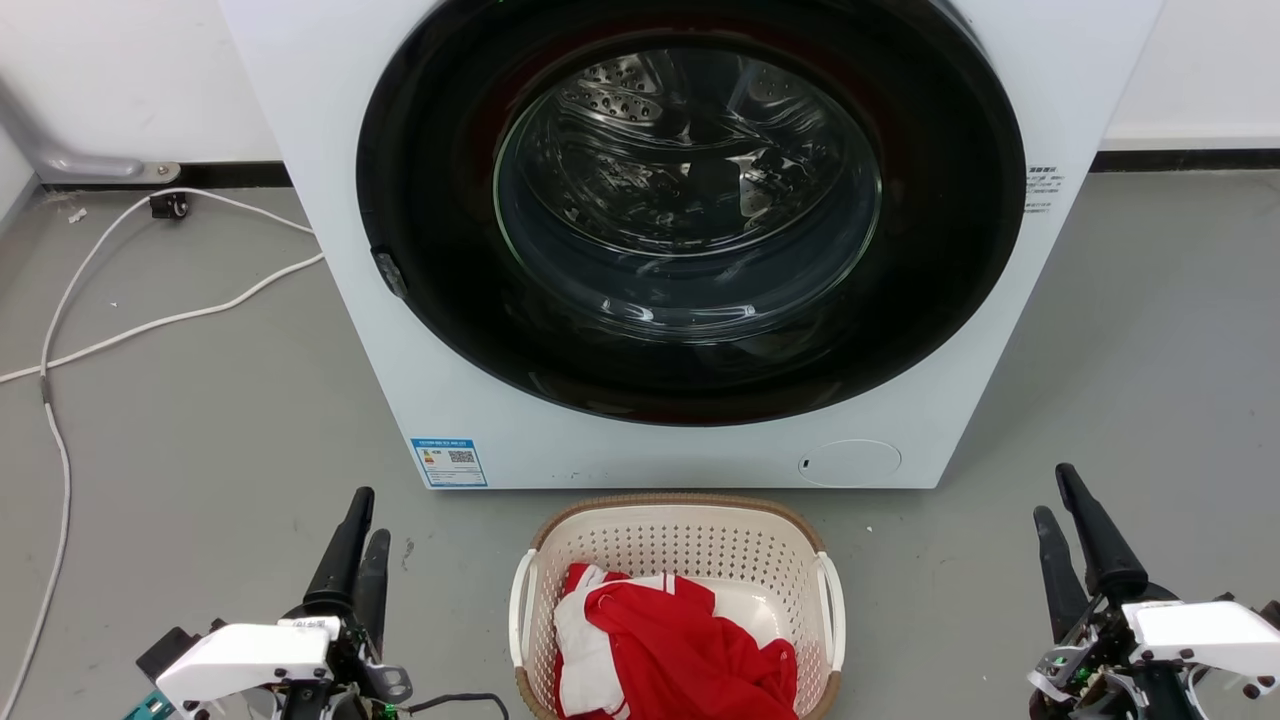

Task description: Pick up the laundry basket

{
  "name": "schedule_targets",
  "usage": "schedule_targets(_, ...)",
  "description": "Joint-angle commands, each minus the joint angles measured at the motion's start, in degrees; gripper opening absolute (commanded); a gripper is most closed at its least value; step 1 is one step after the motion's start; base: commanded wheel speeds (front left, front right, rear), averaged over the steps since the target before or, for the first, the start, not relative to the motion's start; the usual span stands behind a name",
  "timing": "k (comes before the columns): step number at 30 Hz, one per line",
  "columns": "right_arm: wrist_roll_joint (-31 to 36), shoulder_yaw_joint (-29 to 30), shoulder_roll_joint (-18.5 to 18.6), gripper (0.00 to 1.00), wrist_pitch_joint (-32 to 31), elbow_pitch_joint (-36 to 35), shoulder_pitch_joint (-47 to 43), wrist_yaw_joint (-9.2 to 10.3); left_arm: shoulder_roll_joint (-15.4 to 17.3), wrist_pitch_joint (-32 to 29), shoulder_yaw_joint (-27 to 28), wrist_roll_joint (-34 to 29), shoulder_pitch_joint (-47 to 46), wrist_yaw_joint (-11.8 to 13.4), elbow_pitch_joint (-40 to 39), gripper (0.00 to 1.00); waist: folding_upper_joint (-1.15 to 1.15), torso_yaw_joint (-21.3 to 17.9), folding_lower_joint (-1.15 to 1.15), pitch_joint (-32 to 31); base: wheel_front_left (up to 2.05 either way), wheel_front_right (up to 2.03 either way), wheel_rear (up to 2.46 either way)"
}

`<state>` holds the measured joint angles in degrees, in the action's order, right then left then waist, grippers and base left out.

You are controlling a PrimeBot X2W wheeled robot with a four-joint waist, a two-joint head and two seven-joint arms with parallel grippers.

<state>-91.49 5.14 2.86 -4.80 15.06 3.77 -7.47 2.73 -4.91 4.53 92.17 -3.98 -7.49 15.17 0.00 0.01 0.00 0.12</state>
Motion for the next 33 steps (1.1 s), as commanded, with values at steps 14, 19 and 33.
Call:
schedule_targets(14,19.7,-1.2,0.2,1.00,4.4,-3.8,-0.2,-0.02,0.3,4.5,-2.6,-17.3,-1.0,0.0,-4.7,1.00,0.00,0.2,0.00,-0.3,0.00,0.00,0.00)
schedule_targets(19,26.9,-1.5,0.2,1.00,5.5,-4.3,-0.7,-0.02,0.3,5.6,-3.4,-23.9,-0.5,0.0,-5.4,1.00,0.00,0.1,0.00,-0.5,0.00,0.00,0.00)
schedule_targets(33,43.5,-2.2,0.1,1.00,7.1,-4.2,-0.5,-0.02,0.5,8.4,-5.1,-40.2,-0.8,0.0,-5.6,1.00,0.00,0.5,0.00,-0.6,0.00,0.00,0.00)
